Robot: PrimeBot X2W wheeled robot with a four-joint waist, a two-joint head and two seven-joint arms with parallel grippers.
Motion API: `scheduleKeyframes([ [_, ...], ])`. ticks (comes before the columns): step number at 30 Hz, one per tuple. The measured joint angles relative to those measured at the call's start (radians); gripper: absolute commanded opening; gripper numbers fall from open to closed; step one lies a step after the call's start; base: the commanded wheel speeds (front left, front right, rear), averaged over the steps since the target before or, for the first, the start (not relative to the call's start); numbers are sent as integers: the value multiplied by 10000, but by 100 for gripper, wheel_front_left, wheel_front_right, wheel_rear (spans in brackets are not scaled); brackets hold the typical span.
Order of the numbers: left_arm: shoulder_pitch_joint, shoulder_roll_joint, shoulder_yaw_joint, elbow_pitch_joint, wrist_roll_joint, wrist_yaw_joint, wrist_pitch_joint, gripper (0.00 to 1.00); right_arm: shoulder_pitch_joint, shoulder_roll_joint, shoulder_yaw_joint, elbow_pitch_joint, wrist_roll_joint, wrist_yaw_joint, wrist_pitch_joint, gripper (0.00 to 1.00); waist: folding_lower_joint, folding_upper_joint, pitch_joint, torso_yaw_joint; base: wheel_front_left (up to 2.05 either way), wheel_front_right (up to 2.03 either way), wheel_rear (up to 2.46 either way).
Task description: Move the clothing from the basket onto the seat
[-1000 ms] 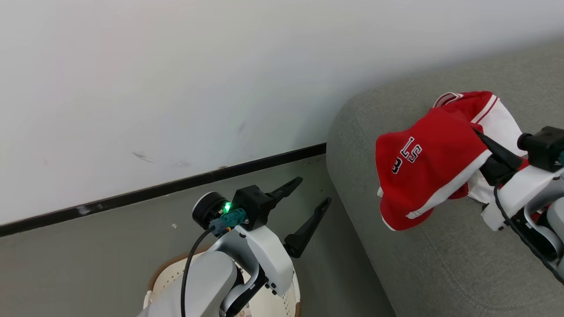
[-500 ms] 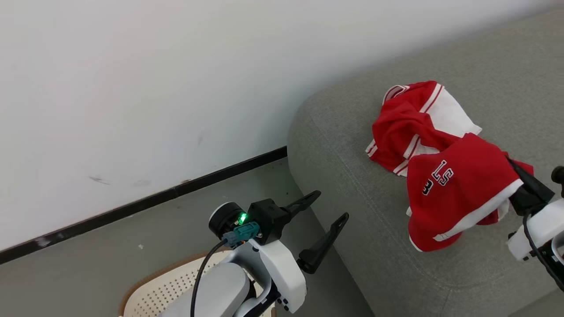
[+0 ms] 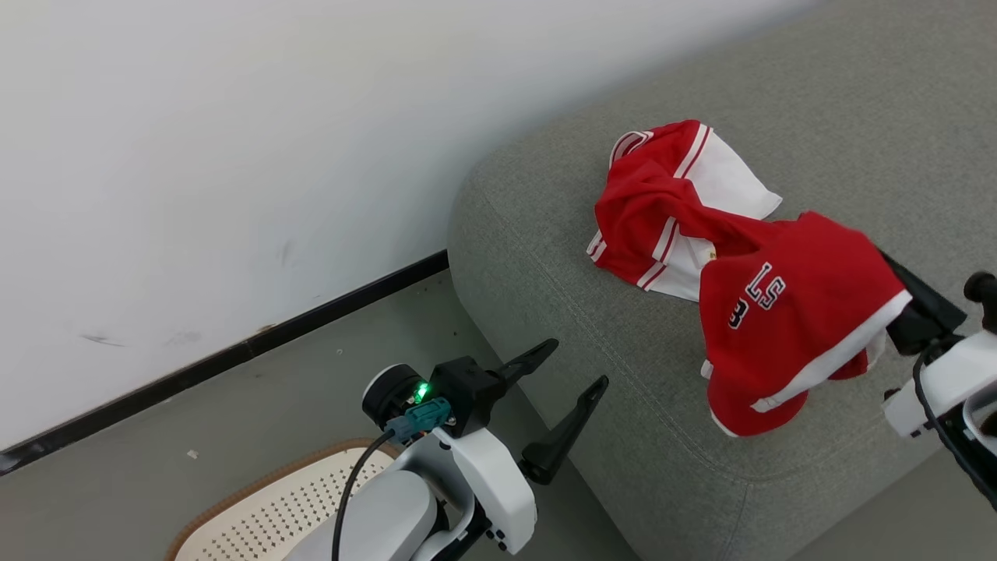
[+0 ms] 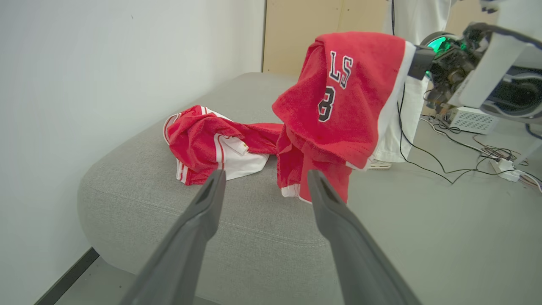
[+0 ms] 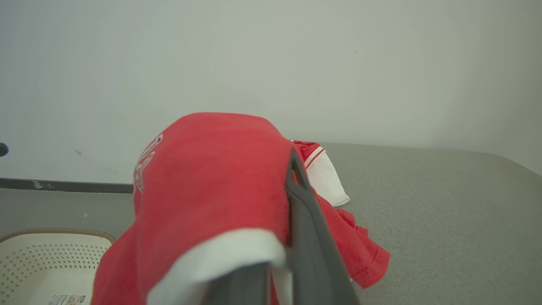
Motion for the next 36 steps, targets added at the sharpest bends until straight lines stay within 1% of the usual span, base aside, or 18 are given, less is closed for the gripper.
scheduleKeyframes([
  [4, 0, 144, 284, -46, 71, 276, -56, 100, -919, -132, 4, 61, -46, 0, 0, 0, 1, 0, 170, -150, 0, 0, 0],
  [9, -4, 408, 479, -221, 274, 600, -54, 100, -1939, -412, -173, 489, 82, 0, 15, 0, 1, 0, 433, -200, 0, 0, 0],
  [13, -10, 479, 560, -414, 366, 742, -52, 100, -2623, -489, -476, 918, 506, 0, 104, 0, 0, 0, 652, -134, 0, 0, 0],
  [19, -53, 731, 614, -662, 548, 982, 54, 100, -3454, -800, -633, 1645, 504, 0, 293, 0, 1, 0, 998, 82, 0, 0, 0],
  [25, -240, 790, 587, -913, 746, 1133, 263, 100, -3846, -940, -945, 2520, 504, 0, 293, 0, 1, 0, 1384, 351, 0, 0, 0],
  [30, -287, 930, 435, -1078, 901, 1135, 571, 100, -3903, -955, -1244, 3344, 483, 0, 288, 0, 1, 0, 1746, 571, 0, 0, 0],
  [33, -434, 945, 376, -1220, 974, 1137, 744, 100, -3903, -863, -1463, 3856, 462, 0, 263, 0, 1, 0, 1981, 702, 0, 0, 0],
  [36, -646, 940, 316, -1375, 1045, 1141, 857, 100, -3902, -617, -1609, 4381, 282, 0, 249, 0, 1, 0, 2227, 831, 0, 0, 0],
])
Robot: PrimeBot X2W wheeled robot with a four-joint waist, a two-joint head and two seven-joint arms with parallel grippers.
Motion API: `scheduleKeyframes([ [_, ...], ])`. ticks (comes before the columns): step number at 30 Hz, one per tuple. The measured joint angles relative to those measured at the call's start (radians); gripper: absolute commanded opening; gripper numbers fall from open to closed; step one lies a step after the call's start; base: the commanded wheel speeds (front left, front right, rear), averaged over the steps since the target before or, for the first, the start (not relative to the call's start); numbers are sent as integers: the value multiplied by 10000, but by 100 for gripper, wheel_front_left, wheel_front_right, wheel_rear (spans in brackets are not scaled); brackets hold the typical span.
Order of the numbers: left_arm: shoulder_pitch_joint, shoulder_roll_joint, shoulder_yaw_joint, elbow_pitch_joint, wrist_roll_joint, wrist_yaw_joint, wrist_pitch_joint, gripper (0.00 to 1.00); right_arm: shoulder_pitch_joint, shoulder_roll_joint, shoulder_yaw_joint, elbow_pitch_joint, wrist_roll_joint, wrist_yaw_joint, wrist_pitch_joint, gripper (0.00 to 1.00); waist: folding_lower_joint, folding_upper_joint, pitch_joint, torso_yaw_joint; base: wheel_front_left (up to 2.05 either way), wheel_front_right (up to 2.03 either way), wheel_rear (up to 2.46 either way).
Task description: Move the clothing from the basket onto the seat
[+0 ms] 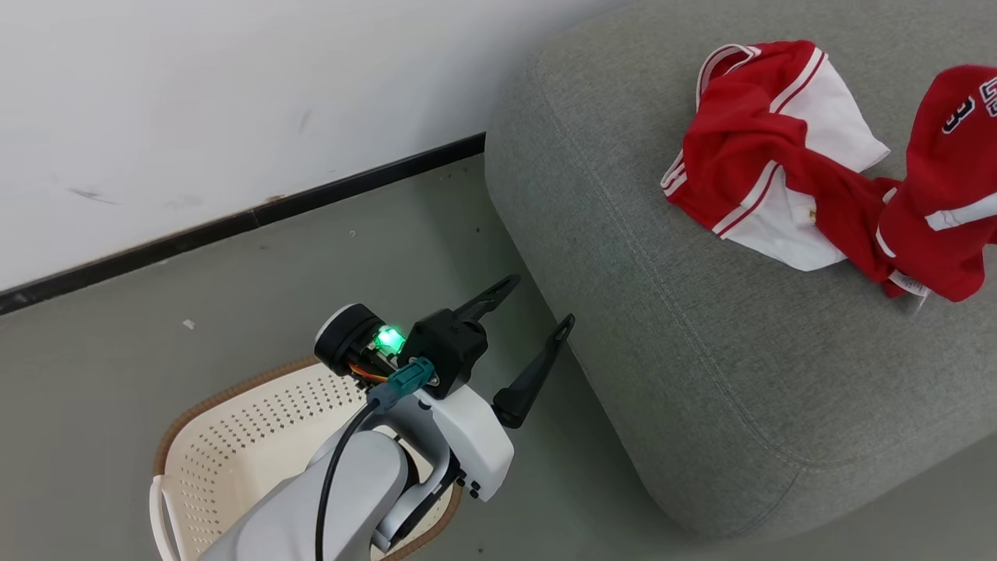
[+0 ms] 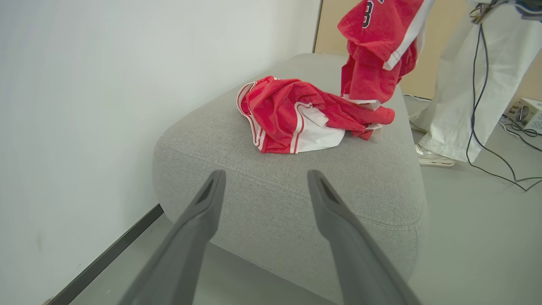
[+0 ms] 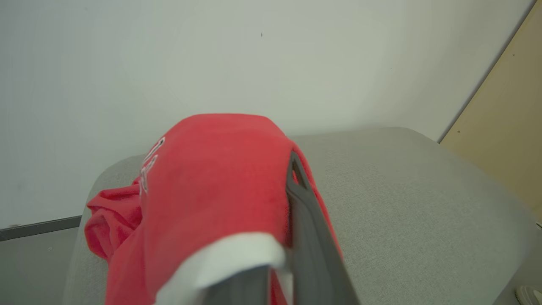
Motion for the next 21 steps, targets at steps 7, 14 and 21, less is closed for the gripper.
scheduleKeyframes([
  [7, -306, 25, -42, -255, 142, 0, 249, 100, 5, 1014, -182, 907, -353, 0, -104, 0, 0, 0, 583, 296, 0, 0, 0],
  [14, -585, 71, -63, -364, 280, -6, 351, 100, 1, 1753, -194, 1383, -784, 0, -176, 0, 0, 0, 1124, 574, 0, 0, 0],
  [21, -862, 117, -46, -433, 374, -15, 412, 100, -72, 2017, -242, 1597, -1147, 0, -176, 9, 0, 0, 1566, 809, 0, 0, 0],
])
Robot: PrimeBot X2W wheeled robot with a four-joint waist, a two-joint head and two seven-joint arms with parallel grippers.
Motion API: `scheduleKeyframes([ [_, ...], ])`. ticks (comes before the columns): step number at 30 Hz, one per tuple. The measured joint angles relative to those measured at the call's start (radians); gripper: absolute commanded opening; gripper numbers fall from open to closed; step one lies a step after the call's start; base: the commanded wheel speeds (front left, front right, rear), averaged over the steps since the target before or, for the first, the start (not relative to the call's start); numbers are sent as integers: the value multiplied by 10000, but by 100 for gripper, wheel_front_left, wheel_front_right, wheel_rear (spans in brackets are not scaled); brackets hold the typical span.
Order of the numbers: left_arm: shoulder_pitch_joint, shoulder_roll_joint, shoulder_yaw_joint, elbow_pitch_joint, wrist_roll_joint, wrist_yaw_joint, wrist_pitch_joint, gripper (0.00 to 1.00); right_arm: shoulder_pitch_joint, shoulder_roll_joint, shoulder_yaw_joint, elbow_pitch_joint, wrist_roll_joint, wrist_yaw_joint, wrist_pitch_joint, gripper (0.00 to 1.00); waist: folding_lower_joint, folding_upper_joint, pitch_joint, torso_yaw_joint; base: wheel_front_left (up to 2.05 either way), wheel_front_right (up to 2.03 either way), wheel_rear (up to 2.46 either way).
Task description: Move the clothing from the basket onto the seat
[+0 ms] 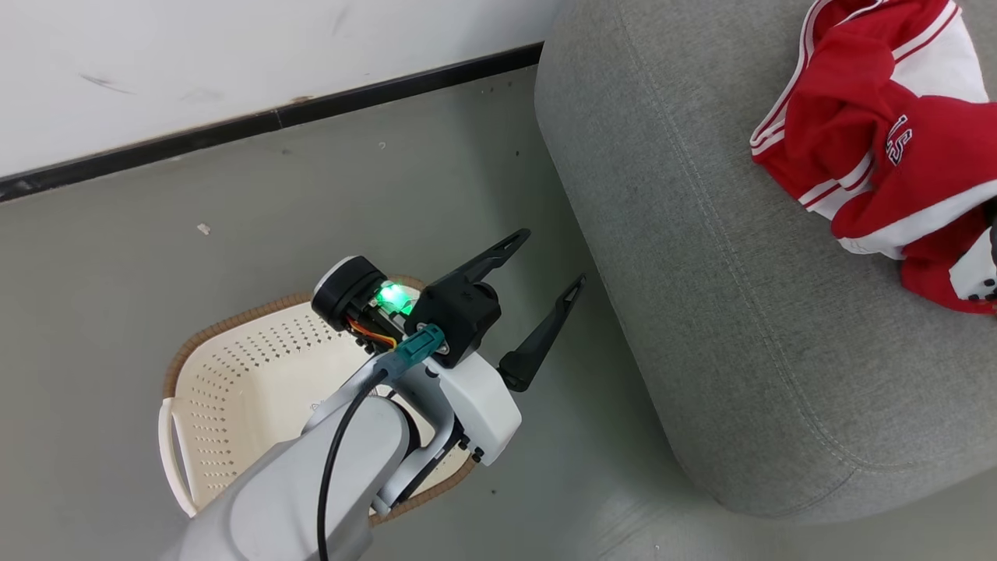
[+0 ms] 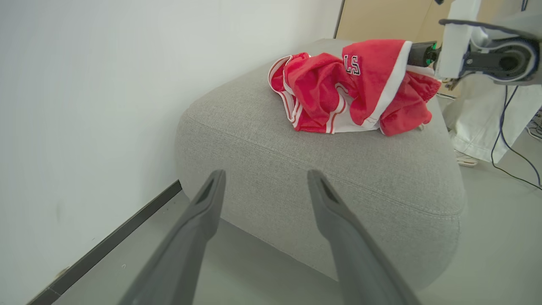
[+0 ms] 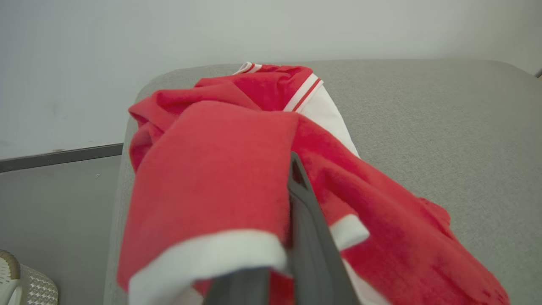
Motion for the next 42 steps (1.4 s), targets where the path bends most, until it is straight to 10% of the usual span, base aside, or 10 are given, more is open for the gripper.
scheduleKeyframes([
  [3, -5, 0, -4, -2, 2, -6, 12, 100, -154, 27, -84, -109, -144, 0, -2, 42, 0, 0, 110, 52, 0, 0, 0],
  [5, -56, 6, -4, -2, 12, -8, 12, 100, -222, 48, -142, -364, -198, 0, -2, 94, 0, 0, 215, 93, 0, 0, 0],
  [6, -118, 4, -4, -2, 13, -27, 12, 100, -256, 65, -125, -464, -265, 0, -2, 100, 0, 0, 266, 110, 0, 0, 0],
  [42, 639, 508, 1030, 1151, -562, 65, -1160, 100, 2379, 813, -865, -3852, -1120, 0, -31, 100, 0, 0, -908, -922, 0, 0, 0],
])
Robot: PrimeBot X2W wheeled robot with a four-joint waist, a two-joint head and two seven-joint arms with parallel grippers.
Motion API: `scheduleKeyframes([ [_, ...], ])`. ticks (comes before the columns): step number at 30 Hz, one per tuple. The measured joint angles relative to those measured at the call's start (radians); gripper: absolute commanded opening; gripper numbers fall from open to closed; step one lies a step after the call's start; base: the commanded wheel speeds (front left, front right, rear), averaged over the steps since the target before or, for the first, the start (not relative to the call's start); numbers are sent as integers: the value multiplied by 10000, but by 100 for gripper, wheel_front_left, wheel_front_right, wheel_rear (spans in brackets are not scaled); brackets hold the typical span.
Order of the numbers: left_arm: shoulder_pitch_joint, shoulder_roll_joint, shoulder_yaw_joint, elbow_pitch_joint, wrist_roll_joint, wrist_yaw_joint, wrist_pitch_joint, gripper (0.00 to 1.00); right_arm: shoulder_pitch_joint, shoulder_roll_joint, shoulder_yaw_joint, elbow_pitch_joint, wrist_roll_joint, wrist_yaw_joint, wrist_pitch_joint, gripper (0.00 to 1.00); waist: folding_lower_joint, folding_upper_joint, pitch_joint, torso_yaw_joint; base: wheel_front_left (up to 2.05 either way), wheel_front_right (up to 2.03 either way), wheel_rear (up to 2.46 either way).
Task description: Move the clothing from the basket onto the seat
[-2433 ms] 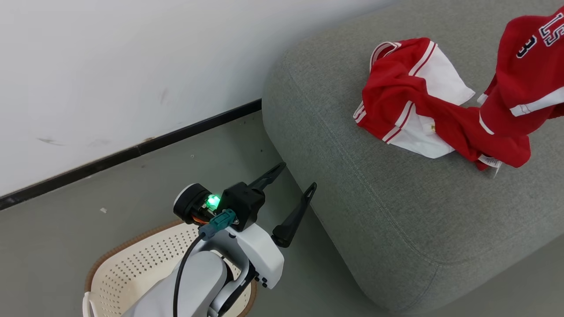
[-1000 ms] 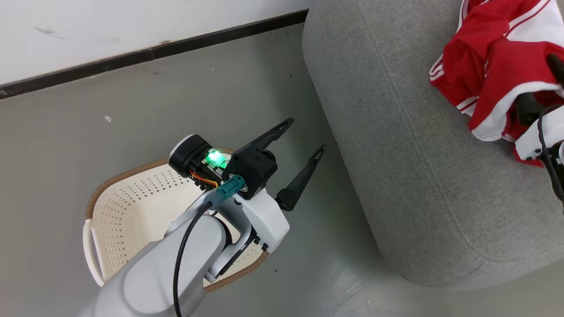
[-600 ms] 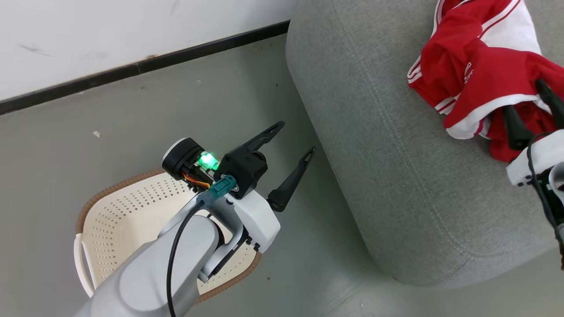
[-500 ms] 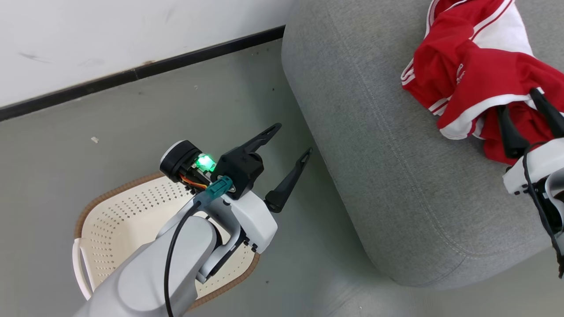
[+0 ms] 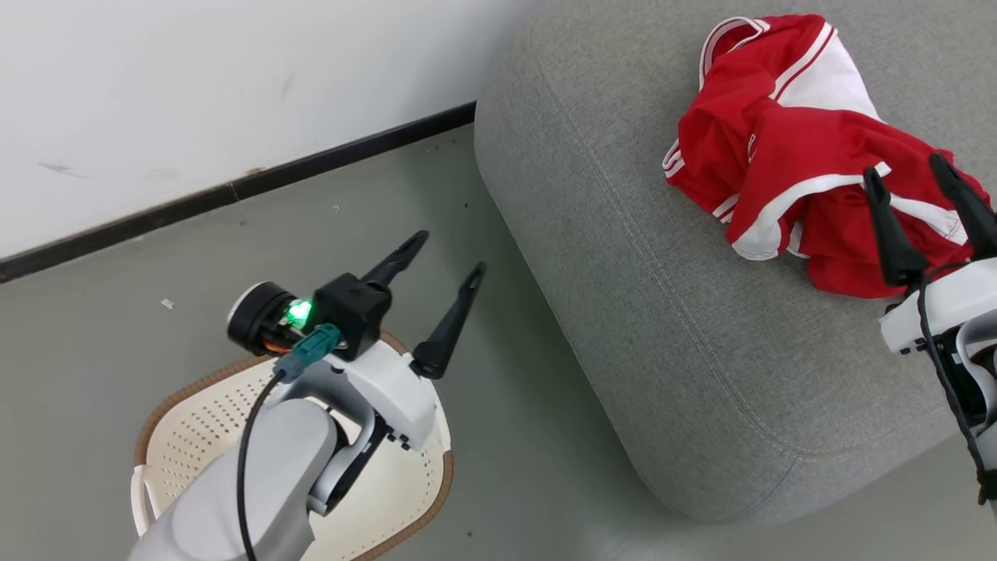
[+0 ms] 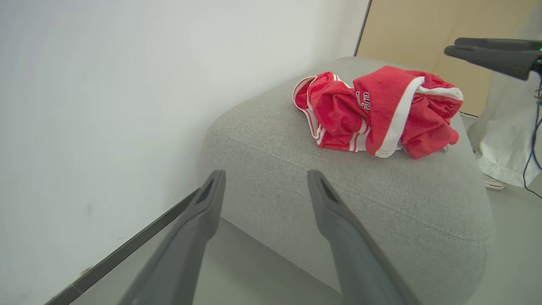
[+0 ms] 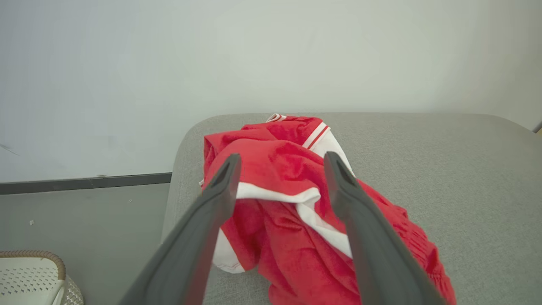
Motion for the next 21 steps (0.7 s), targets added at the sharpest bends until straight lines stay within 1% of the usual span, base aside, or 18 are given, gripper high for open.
scheduleKeyframes([
  [6, 407, 198, 640, 244, -100, 527, -451, 100, -2, 274, -102, -270, -267, 0, 0, 100, 0, 0, -402, 79, 0, 0, 0],
  [9, 602, 318, 991, 332, -219, 813, -677, 100, -1, 516, -79, -349, -270, 0, 0, 100, 0, 0, -587, 186, 0, 0, 0],
  [15, 1130, 504, 1705, 562, -441, 1367, -1091, 100, 11, 888, 230, -476, -366, 0, 0, 100, 0, 0, -939, 494, 0, 0, 0],
  [18, 1403, 696, 2017, 673, -506, 1605, -1212, 100, 34, 1014, 324, -616, -449, 0, 0, 100, 0, 0, -1108, 671, 0, 0, 0],
  [21, 1693, 750, 2293, 734, -681, 1808, -1283, 100, 81, 1116, 449, -715, -466, 0, 0, 100, 0, 0, -1273, 854, 0, 0, 0],
])
